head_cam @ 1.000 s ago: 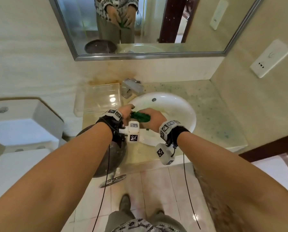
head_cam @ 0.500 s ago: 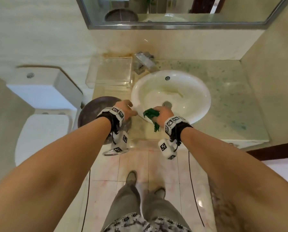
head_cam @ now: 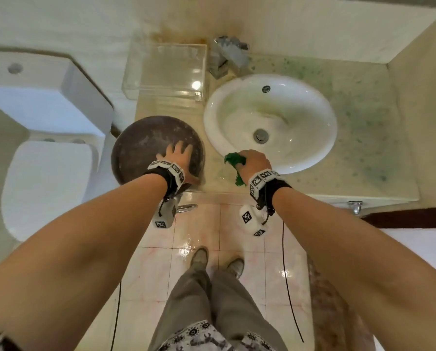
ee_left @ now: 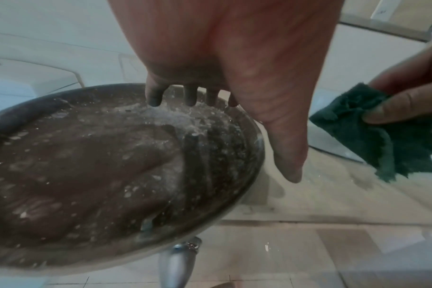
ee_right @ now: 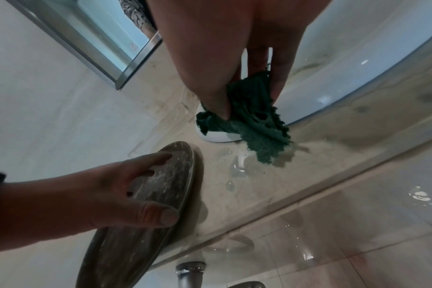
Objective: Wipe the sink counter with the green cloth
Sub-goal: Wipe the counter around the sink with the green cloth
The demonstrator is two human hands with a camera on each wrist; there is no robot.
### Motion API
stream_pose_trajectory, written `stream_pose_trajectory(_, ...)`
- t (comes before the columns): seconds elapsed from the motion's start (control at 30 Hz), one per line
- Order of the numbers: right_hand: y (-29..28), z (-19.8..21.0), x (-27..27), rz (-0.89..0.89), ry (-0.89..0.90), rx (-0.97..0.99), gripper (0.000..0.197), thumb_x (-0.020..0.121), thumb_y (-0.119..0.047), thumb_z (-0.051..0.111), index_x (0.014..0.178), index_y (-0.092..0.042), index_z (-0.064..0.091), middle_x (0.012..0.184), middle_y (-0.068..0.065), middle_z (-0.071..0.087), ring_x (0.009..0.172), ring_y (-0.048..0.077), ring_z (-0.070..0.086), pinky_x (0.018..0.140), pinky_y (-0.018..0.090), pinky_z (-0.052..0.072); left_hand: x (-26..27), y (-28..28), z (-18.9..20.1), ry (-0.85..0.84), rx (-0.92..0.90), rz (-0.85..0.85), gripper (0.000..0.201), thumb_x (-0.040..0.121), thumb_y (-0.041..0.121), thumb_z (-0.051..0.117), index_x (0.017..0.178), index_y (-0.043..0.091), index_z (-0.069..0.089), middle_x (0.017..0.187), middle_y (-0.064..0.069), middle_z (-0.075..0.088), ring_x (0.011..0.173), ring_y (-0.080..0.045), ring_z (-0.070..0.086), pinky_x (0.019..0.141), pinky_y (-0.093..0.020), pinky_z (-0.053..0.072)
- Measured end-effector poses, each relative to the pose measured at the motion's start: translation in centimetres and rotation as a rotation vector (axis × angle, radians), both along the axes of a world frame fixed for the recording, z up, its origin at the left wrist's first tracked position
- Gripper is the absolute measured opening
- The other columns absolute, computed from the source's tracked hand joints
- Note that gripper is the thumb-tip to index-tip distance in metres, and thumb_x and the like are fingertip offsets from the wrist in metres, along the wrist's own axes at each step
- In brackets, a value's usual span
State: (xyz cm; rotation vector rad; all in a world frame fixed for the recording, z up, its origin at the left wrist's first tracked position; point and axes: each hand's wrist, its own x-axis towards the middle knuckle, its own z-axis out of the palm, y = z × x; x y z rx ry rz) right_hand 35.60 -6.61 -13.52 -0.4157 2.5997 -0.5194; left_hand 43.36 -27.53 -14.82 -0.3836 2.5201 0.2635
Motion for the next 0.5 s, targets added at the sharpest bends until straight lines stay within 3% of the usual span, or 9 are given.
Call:
stream_pose_trajectory(0.13, -1.5, -1.2, 0.2, 0.054, 0.075, -0.001, 0.027, 0.09, -0.02, 0.052, 0.114, -0.018, 0.064, 0.108, 0.007, 0.062, 0.098, 0.029, 0.059, 0.074, 0.03, 0.043, 0.0, -0.2, -1.9, -0.041, -0.015, -0.069, 0.129, 0.061, 0.073, 0.074, 0.155, 0.026, -0.002, 0.162, -0.007, -0.007, 0.148, -0.037, -0.003, 0.112, -0.067, 0.013)
stream_pose_trajectory(0.27, -3.2, -2.1, -0.1, 0.119, 0.142, 0.04, 0.026, 0.09, -0.02, 0.05, 0.112, -0.02, 0.064, 0.108, 0.006, 0.06, 0.1, 0.029, 0.057, 0.075, 0.033, 0.046, 0.2, -0.4, -3.0, -0.109, -0.043, -0.128, 0.135, 0.059, 0.072, 0.076, 0.155, 0.023, -0.005, 0.162, -0.008, -0.012, 0.148, -0.037, -0.006, 0.111, -0.068, 0.017)
stream_pose_trajectory(0.5, -5.4, -3.2, -1.0, 0.192, 0.277, 0.074, 0.026, 0.088, -0.015, 0.051, 0.111, -0.021, 0.063, 0.108, 0.002, 0.058, 0.101, 0.028, 0.053, 0.067, 0.031, 0.036, 0.0, -0.4, -3.5, -0.087, -0.065, -0.141, 0.126, 0.062, 0.066, 0.077, 0.155, 0.025, 0.003, 0.162, -0.006, -0.007, 0.147, -0.036, -0.002, 0.107, -0.066, 0.028)
